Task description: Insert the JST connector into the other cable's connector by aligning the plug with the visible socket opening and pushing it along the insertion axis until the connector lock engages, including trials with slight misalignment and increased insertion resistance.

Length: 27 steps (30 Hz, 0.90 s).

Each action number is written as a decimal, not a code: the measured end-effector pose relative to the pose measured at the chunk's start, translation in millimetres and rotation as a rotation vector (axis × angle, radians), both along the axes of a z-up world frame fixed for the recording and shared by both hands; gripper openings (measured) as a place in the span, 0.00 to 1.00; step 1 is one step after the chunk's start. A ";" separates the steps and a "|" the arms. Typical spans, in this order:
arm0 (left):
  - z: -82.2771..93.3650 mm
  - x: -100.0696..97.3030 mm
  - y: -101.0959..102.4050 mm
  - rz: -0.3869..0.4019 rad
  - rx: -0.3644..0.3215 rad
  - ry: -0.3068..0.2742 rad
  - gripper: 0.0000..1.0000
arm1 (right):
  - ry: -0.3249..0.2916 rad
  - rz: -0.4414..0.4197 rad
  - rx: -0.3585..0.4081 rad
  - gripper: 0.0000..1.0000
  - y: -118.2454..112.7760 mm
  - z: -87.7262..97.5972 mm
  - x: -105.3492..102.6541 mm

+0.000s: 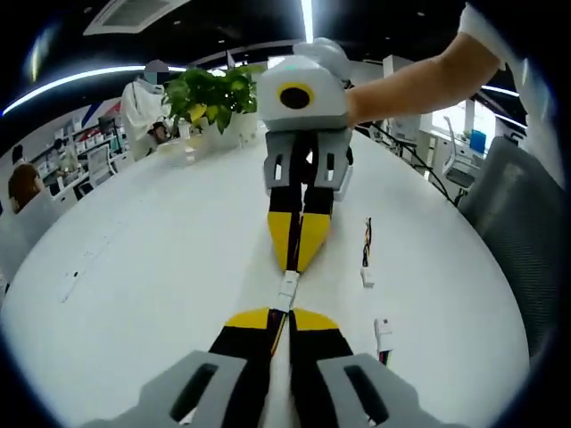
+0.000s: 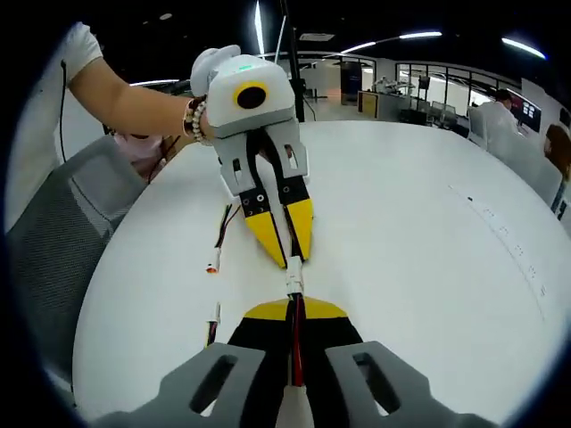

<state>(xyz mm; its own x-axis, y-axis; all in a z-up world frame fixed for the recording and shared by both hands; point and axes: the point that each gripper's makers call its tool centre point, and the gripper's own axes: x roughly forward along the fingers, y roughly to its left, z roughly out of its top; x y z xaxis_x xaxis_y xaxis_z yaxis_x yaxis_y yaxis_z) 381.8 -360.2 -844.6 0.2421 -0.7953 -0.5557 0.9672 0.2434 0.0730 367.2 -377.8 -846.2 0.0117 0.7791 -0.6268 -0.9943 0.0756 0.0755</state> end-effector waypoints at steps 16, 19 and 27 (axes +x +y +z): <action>1.4 -0.5 -0.7 -0.003 -0.002 -0.008 0.01 | -0.009 -0.021 0.006 0.01 -2.8 -3.6 6.9; 1.7 -1.0 -0.5 -0.002 0.002 -0.009 0.01 | -0.006 -0.026 0.006 0.02 -3.3 -3.5 6.6; 1.9 -2.1 0.0 0.002 -0.001 -0.003 0.01 | 0.006 -0.033 0.018 0.06 -3.6 -3.1 3.2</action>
<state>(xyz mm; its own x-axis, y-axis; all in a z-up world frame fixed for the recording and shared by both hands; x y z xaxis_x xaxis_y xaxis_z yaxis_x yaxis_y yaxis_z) 379.7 -360.2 -842.7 0.2454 -0.7954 -0.5542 0.9664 0.2456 0.0754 370.4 -381.4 -849.4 0.0337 0.7897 -0.6126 -0.9908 0.1066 0.0829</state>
